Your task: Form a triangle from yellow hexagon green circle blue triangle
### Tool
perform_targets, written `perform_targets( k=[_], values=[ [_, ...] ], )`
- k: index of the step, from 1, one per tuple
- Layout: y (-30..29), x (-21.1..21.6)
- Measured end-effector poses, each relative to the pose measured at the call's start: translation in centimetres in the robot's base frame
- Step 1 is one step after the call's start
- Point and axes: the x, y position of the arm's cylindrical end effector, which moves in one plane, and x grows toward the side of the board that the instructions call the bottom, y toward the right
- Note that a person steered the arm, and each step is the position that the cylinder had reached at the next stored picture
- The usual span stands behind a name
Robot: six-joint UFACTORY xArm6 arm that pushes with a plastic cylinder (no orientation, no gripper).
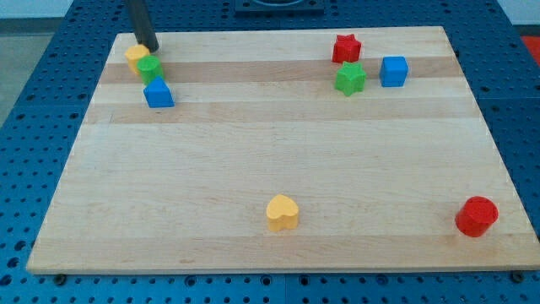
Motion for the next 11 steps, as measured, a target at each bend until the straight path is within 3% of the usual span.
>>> perform_targets(
  k=[2, 3, 4, 5, 6, 7, 11],
  values=[
    [1.4, 14.4],
    [2.3, 19.0],
    [2.4, 19.1],
    [6.6, 16.3],
    [9.1, 8.9],
    [10.9, 6.3],
    [4.5, 8.1]
  ],
)
